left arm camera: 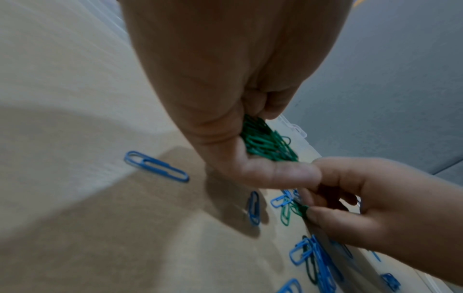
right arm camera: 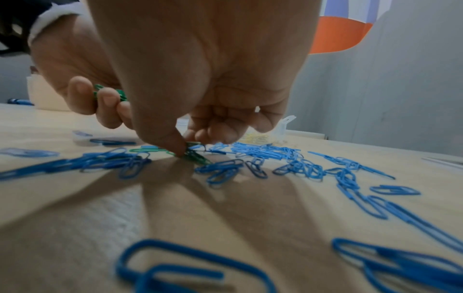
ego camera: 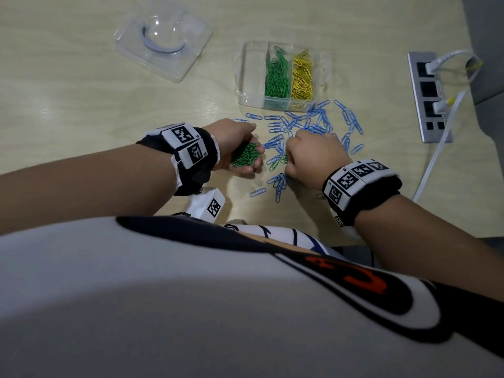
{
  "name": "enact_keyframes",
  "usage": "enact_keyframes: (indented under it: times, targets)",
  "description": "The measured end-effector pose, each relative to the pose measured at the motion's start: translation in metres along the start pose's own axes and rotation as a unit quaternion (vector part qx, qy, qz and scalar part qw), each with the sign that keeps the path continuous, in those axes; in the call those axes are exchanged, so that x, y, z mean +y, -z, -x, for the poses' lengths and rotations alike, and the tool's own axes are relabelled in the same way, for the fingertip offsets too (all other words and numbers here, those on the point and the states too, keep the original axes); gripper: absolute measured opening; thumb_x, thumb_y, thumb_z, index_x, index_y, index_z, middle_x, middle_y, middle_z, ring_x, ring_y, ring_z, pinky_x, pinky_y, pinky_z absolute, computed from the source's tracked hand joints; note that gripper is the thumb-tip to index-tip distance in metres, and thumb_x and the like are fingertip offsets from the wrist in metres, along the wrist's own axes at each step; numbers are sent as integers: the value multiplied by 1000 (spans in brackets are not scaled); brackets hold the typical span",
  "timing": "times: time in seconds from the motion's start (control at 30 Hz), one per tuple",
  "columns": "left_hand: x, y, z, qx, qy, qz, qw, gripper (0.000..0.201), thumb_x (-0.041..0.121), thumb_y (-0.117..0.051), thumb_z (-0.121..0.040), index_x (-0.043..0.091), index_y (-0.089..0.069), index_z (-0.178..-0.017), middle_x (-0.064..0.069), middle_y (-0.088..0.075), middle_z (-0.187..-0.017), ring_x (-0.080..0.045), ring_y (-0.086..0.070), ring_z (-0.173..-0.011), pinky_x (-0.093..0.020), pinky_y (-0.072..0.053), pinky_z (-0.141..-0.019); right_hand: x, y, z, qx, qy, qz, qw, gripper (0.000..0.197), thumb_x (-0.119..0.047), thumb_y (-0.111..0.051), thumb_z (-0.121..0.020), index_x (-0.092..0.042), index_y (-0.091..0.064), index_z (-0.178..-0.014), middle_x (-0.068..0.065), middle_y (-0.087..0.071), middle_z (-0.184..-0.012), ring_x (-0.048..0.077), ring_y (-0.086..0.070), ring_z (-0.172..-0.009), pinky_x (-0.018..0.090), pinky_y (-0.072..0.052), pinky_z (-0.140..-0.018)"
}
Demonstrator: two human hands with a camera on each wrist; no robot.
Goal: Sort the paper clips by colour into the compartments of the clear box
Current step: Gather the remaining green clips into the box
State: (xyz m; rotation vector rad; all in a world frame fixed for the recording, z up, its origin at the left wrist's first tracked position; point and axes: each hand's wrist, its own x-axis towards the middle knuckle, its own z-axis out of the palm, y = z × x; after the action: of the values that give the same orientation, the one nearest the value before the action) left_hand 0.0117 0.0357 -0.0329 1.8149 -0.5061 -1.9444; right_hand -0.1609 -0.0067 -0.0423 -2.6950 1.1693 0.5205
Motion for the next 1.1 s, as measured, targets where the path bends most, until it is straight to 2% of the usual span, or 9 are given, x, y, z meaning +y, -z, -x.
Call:
enact_keyframes:
  times: [0.17,0.23,0.33,0.4,0.53,0.77,0.87,0.97,1.1]
  targets:
    - [-1,2,-1,-5,7,-8,1000,51,44,-23,-102,11,-54,-78,-10,-57,-66,-28,-61,-79,-26,-51,-62,1,1,4,11,14,-27,999,12,-23,-50,-89,-17,-59,-94,7,-57,-98,31,-57,-91,39,-42,-82]
    - [-1,2,-1,-7,8,-9,1000,50,44,-23,-102,11,-53,-79,-10,-57,-67,-27,-61,-77,-26,-51,-61,-1,2,3,7,-2,-54,998,7,-19,-51,-87,-18,-55,-93,7,-58,-96,32,-57,-88,38,-43,-79]
    - [0,1,0,-7,5,-9,1000,50,44,-23,-102,11,-53,-79,-11,-57,-67,-25,-61,-69,-27,-52,-65,-2,3,-3,-20,-58,-118,991,17,-16,-55,-84,-15,-52,-101,5,-60,-98,31,-58,-89,37,-47,-78]
    - [0,1,0,-8,5,-11,1000,50,44,-23,-102,11,-53,-80,-10,-56,-66,-24,-62,-66,-25,-53,-62,-2,1,-6,-37,-75,-126,988,21,-17,-57,-83,-14,-55,-103,6,-61,-99,30,-58,-91,39,-50,-80]
    - [0,1,1,-3,5,-13,1000,50,44,-23,-102,11,-53,-79,-9,-56,-64,-21,-62,-60,-21,-53,-55,-3,-2,-8,-45,-79,-95,991,18,-23,-57,-83,-13,-59,-98,7,-62,-94,30,-59,-88,39,-51,-78]
    - [0,1,1,-8,4,-11,1000,50,45,-24,-102,11,-53,-79,-9,-58,-61,-22,-62,-61,-23,-54,-57,-3,5,-5,-69,-56,-75,993,16,-25,-55,-85,-11,-58,-93,8,-59,-90,29,-57,-83,35,-48,-70]
    - [-1,1,0,-10,4,-9,1000,50,45,-24,-102,12,-53,-79,-8,-58,-60,-22,-62,-61,-24,-54,-59,-5,19,-2,-31,-61,-156,985,10,-24,-58,-81,-15,-57,-86,3,-60,-85,24,-56,-82,33,-46,-70]
    - [-3,1,-2,-25,-1,-12,1000,46,42,-27,-101,10,-56,-86,-12,-59,-70,-26,-62,-69,-27,-55,-63,-21,35,0,47,-3,-257,965,4,-21,-61,-79,-19,-57,-81,-5,-60,-77,14,-52,-74,30,-43,-71]
    - [-1,0,-1,-8,-29,-12,999,22,17,-41,-92,9,-60,-85,-14,-63,-77,-29,-66,-74,-39,-55,-77,-36,40,-3,91,50,-314,944,12,-24,-70,-79,-19,-67,-90,-9,-65,-78,4,-51,-66,21,-39,-66]
